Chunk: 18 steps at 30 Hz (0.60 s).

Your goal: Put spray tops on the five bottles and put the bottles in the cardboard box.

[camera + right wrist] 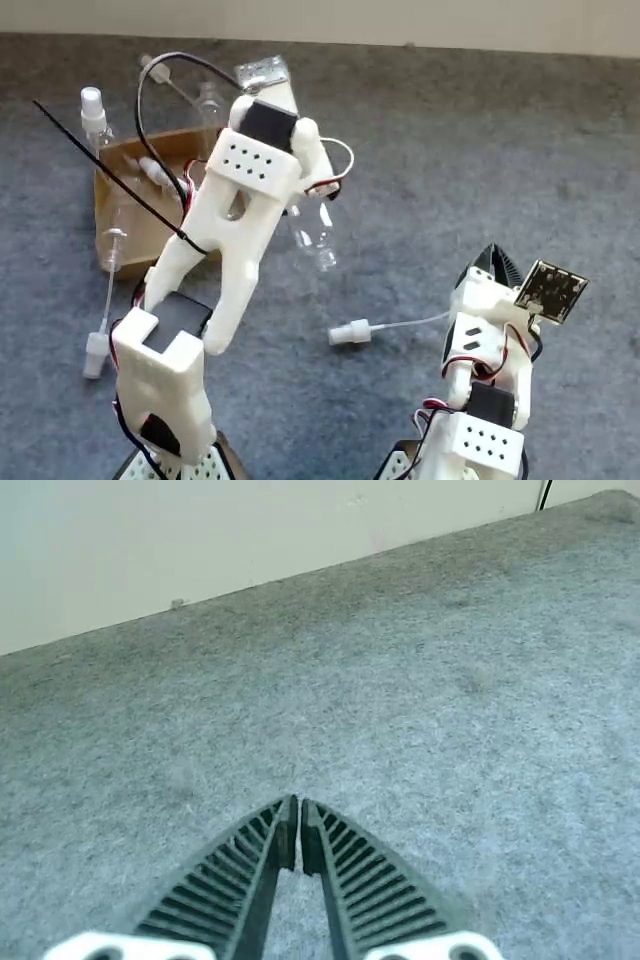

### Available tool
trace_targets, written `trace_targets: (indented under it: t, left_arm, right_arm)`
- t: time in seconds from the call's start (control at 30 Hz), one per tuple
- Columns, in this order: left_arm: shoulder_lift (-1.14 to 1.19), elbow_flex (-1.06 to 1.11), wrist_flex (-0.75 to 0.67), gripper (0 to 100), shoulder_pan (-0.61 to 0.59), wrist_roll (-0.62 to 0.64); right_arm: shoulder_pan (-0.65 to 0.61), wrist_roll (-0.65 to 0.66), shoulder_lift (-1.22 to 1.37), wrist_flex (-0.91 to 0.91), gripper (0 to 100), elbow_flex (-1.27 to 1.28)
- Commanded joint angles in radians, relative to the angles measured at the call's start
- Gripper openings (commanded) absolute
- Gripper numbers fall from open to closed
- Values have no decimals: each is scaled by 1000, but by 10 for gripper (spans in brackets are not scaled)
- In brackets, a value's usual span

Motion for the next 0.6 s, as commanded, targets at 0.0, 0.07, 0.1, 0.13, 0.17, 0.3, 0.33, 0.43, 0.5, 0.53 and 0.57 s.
trace_targets:
  t: [0.0,0.07,0.1,0.13,0.17,0.3,0.33,0.43,0.5,0.53,0.57]
  left_arm:
    - [42,13,5,88,22,117]
    - [88,27,11,88,42,137]
    - [108,28,11,88,45,138]
    - [124,28,11,88,47,138]
    - [134,28,11,88,47,138]
    - [170,28,11,85,50,138]
    - [173,25,5,85,51,138]
    - [174,25,3,85,51,138]
    - [177,25,-12,85,62,138]
    - [180,25,-21,85,67,138]
    - [180,25,-35,85,68,140]
  right_arm:
    - [-8,-3,-12,4,14,116]
    - [-8,-3,-12,4,14,116]
    - [-8,-3,-12,4,14,116]
    - [-8,-3,-12,4,14,116]
    - [-8,-3,-12,4,14,116]
    - [-12,-3,-12,4,14,116]
    - [-12,-3,-12,4,14,116]
    - [-12,-3,-12,4,14,116]
    - [-12,-3,-12,4,14,116]
    - [-12,-3,-12,4,14,116]
    - [-13,-3,-12,4,14,116]
